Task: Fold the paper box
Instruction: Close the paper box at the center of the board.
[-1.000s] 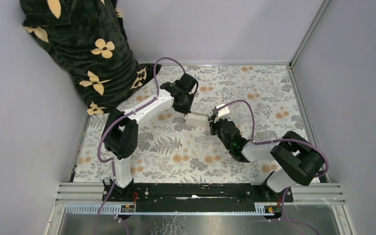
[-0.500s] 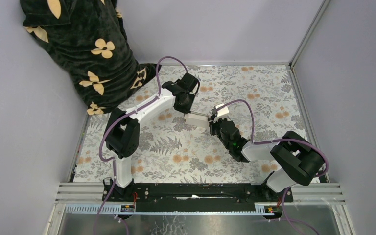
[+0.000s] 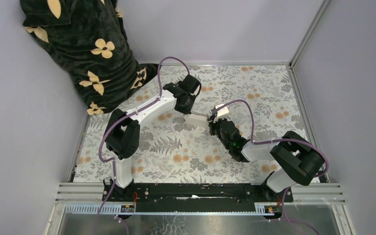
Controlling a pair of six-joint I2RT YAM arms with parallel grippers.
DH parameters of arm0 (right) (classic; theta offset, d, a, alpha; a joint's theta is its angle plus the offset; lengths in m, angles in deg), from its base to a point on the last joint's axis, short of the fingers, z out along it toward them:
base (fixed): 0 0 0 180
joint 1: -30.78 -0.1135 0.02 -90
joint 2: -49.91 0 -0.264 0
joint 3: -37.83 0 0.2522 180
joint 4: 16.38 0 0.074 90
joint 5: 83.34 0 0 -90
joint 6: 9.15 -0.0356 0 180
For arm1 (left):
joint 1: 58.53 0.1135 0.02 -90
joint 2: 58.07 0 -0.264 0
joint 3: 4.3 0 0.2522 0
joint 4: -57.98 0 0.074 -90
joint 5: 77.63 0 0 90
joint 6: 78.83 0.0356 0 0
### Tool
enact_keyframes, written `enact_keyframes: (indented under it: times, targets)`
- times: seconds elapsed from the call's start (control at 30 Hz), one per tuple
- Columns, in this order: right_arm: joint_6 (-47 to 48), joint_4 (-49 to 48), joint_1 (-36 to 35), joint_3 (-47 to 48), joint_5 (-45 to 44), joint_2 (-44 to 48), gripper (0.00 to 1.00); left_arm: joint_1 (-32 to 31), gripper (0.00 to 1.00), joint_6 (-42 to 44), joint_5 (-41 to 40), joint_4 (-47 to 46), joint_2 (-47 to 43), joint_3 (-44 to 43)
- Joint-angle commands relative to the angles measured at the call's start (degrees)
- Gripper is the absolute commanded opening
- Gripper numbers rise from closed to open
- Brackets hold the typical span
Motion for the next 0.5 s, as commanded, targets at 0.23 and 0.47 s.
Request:
enact_keyframes:
  times: [0.23,0.47]
  targets:
    - [0.5,8.9,-1.0,-0.2,1.7,-2.4,0.00,-1.3,0.05,0.6,-6.1,-5.5,-3.2,6.7]
    - [0.5,8.7,-1.1,-0.2,1.6,-2.6,0.00,-2.1,0.05,-0.2,-6.9,-10.2,-5.6,11.4]
